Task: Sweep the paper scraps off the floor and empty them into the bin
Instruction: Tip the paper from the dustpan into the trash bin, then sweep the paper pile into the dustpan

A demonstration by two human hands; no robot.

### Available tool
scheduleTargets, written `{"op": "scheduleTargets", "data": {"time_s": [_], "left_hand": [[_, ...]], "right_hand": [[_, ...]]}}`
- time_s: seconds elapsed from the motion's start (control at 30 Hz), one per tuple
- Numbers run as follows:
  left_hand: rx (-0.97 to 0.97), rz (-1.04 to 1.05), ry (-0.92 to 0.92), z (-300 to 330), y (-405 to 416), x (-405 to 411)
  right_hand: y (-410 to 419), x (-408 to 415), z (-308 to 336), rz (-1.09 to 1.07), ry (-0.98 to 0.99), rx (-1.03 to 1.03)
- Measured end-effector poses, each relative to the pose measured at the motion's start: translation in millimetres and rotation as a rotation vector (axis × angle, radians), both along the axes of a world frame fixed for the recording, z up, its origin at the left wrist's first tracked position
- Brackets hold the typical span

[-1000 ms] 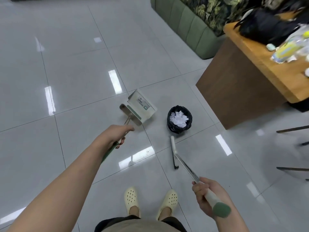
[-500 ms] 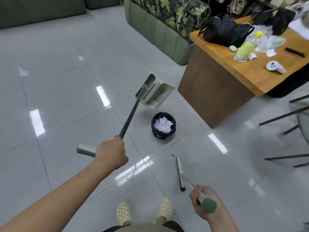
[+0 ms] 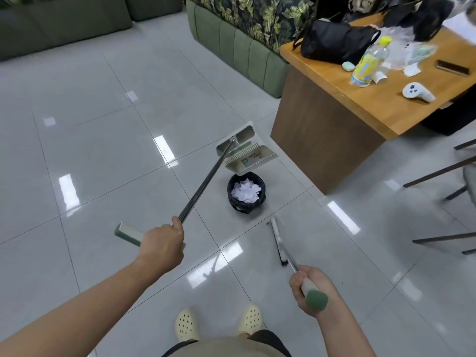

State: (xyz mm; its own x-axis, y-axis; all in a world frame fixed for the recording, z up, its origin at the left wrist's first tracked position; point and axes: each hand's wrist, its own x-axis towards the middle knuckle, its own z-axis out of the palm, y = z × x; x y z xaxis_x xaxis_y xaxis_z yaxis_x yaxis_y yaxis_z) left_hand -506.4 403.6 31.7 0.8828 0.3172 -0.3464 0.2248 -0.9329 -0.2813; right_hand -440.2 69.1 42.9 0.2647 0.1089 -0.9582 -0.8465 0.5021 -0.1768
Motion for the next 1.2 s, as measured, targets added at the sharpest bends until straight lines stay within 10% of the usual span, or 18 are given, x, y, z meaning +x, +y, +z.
{"op": "scheduleTargets", "data": {"time_s": [0.17, 0.4, 0.73, 1.2], "left_hand": [[-0.272, 0.334, -0.068, 15, -8, 8], [-1.296, 1.213, -0.338, 31, -7, 21], [-1.294, 1.419, -0.273, -5, -9, 2], [-1.468, 1.431, -0.182, -82, 45, 151]], "right_hand": [[-16, 15, -4, -0.011, 0.011, 0.077], [-40, 31, -18, -0.164, 0.027, 0.259], [-48, 48, -60, -0.306, 0.108, 0.475], [72, 148, -21, 0.054, -0.015, 0.160]]}}
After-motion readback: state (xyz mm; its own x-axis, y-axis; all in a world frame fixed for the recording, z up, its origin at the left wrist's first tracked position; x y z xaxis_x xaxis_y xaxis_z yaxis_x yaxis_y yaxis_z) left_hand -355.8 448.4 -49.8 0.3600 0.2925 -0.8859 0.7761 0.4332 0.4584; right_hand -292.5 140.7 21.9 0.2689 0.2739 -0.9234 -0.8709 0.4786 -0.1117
